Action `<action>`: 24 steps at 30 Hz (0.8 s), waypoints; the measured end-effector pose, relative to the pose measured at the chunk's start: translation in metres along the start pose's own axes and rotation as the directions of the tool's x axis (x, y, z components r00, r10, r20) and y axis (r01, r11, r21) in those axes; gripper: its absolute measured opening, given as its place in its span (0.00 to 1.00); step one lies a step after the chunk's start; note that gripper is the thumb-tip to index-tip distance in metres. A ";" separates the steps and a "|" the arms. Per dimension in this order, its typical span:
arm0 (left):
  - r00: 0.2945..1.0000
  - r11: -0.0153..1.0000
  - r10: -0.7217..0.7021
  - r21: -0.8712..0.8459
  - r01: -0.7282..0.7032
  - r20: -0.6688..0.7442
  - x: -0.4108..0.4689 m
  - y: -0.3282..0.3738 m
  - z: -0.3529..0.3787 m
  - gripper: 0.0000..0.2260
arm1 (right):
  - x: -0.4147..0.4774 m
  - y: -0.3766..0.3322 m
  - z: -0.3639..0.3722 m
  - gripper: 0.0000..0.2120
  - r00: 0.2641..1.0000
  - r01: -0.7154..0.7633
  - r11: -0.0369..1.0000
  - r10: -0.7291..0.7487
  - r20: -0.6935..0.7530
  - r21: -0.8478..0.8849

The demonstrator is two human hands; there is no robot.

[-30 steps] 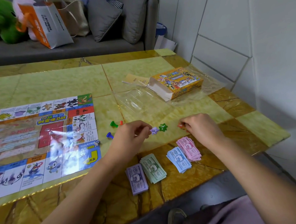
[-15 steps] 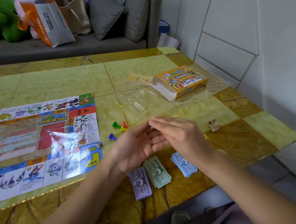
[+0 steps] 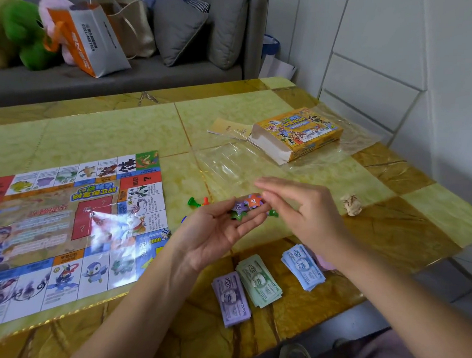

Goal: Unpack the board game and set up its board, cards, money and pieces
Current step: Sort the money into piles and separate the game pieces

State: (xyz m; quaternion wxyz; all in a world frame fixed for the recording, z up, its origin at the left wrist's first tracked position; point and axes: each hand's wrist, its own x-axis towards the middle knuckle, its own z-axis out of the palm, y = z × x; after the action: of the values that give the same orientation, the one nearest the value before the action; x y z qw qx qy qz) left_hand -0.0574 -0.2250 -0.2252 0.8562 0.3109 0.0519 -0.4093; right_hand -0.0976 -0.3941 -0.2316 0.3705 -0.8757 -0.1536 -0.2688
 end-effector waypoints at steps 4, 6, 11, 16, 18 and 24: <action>0.999 0.994 0.013 0.105 -0.009 -0.038 -0.003 0.001 0.001 0.14 | 0.006 0.003 -0.013 0.06 0.955 -0.298 0.948 0.297 0.029 0.110; 0.998 0.991 0.039 0.129 -0.032 -0.056 -0.002 0.001 0.001 0.12 | 0.008 0.006 -0.015 0.04 0.929 -0.370 0.917 0.361 0.084 0.148; 0.993 0.958 0.096 0.276 -0.072 -0.075 0.004 -0.003 -0.004 0.10 | 0.012 0.005 -0.016 0.08 0.897 -0.434 0.883 0.405 0.179 0.176; 0.984 0.868 0.165 0.484 -0.112 -0.068 0.006 -0.005 -0.008 0.09 | 0.011 0.005 -0.005 0.12 0.872 -0.471 0.873 0.438 0.219 0.128; 0.980 0.832 0.188 0.539 -0.128 -0.057 0.005 -0.005 -0.009 0.09 | 0.012 0.005 -0.003 0.10 0.846 -0.509 0.853 0.470 0.251 0.119; 0.964 0.745 0.255 0.650 -0.147 -0.075 0.002 0.003 -0.012 0.07 | 0.019 0.000 0.003 0.06 0.802 -0.565 0.813 0.501 0.324 0.143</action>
State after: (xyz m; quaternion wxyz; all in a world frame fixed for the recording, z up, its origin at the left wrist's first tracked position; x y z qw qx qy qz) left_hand -0.0515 -0.2177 -0.2340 0.7313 0.6188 -0.0563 -0.2813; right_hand -0.0813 -0.3903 -0.2223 0.5063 -0.8621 0.0209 -0.0105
